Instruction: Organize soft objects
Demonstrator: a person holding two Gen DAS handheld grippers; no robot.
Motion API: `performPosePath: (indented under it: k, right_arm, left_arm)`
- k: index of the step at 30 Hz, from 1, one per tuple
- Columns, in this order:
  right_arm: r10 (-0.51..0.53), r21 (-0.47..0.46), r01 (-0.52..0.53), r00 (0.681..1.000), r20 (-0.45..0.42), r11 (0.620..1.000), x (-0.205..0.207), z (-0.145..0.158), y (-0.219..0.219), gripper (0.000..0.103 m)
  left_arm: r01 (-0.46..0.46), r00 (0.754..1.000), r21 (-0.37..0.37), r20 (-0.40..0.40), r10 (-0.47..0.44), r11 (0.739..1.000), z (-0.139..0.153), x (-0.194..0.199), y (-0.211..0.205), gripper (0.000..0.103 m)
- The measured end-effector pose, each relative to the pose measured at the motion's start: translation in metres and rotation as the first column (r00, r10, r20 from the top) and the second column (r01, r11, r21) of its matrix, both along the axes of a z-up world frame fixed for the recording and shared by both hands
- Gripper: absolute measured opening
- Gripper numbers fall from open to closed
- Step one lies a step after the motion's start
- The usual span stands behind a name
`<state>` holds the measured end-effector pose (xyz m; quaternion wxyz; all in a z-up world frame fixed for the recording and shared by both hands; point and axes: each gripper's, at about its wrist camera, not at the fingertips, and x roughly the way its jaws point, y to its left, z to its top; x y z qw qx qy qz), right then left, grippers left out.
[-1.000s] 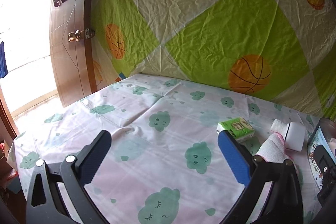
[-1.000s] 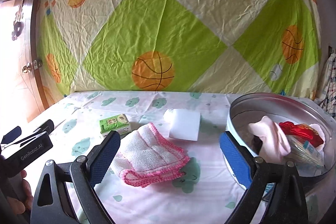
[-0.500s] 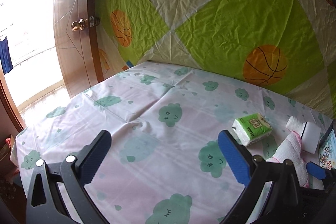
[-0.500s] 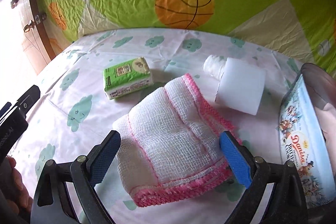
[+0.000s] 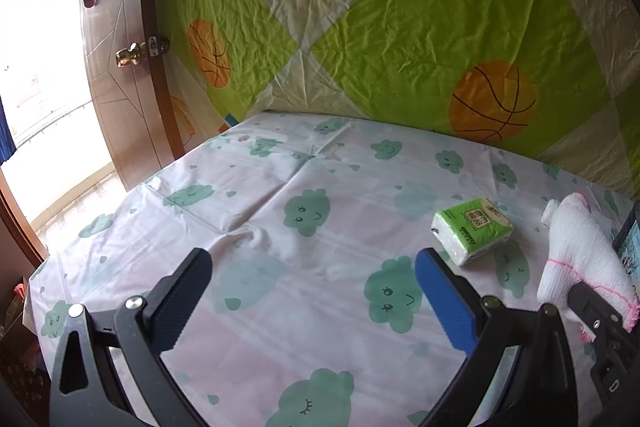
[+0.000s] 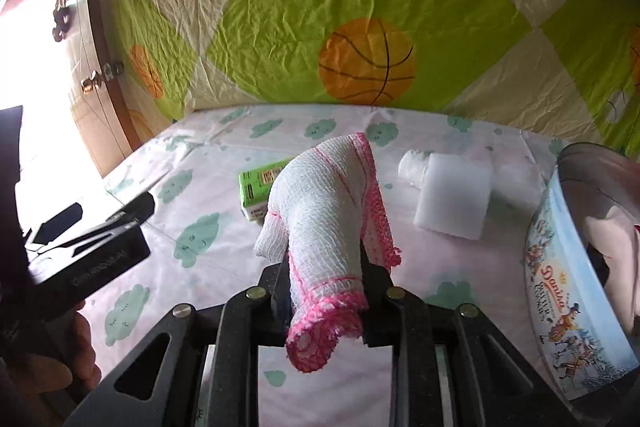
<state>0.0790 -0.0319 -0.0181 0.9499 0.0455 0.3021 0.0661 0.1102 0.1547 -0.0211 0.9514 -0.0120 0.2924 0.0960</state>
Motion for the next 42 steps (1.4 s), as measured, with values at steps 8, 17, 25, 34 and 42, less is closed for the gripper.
performPosePath:
  k: [8,17,25,34,42]
  right_arm:
    - [-0.18,-0.085,0.206,0.952,0.247,0.975,-0.038,0.027,-0.027,0.026]
    - [-0.25,-0.016,0.257,0.95,0.185,0.966,-0.026,0.023,-0.051,0.026]
    - [-0.266,0.007,0.269,0.948,0.175,0.963,-0.026,0.022,-0.056,0.026]
    - [-0.268,-0.028,0.281,0.938,0.218,0.959,-0.028,0.023,-0.053,0.026]
    - [-0.274,-0.044,0.295,0.926,0.259,0.955,-0.032,0.024,-0.051,0.027]
  left_arm:
    - [0.285,0.958,-0.024,-0.013,-0.285,0.958,0.006,0.04,-0.044,0.103]
    - [0.509,0.848,0.046,-0.2,-0.492,0.859,-0.019,0.089,-0.088,0.102]
    - [0.527,0.821,0.063,-0.297,-0.488,0.848,-0.033,0.108,-0.098,0.058]
    - [0.429,0.881,-0.066,-0.189,-0.434,0.901,-0.02,0.089,-0.08,0.049]
    - [0.275,0.961,-0.064,-0.009,-0.276,0.959,-0.001,0.027,-0.077,0.049]
